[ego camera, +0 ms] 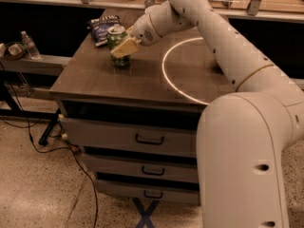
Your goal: Move green can near white bowl
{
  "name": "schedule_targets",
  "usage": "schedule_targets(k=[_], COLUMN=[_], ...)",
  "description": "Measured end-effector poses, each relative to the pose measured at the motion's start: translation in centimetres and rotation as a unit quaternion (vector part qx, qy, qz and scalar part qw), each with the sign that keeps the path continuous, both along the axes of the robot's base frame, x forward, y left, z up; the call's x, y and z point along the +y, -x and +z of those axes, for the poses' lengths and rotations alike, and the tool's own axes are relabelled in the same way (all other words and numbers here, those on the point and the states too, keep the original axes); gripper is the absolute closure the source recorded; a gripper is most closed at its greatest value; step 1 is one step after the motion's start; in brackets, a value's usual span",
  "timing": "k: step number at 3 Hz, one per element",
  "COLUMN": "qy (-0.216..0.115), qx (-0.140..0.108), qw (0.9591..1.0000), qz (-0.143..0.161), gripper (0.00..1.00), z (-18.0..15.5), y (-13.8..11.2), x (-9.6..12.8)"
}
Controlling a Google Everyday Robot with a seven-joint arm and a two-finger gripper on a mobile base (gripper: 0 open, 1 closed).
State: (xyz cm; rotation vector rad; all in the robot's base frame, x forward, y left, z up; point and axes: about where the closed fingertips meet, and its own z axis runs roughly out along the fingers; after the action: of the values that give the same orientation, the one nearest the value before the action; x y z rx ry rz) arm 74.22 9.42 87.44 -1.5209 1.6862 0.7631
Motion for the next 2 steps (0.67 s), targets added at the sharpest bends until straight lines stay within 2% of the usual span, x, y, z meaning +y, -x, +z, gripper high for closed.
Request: schedule_targets(k=[1,2], qy=[-0.001,-0.014], qx=[-0.007,-0.081], qw=[1.0,0.9956], qz=[-0.004,-0.047], gripper=[1.0,1.0], z=[0.6,7.4], y=[0.0,0.4], x=[0.0,-0.1])
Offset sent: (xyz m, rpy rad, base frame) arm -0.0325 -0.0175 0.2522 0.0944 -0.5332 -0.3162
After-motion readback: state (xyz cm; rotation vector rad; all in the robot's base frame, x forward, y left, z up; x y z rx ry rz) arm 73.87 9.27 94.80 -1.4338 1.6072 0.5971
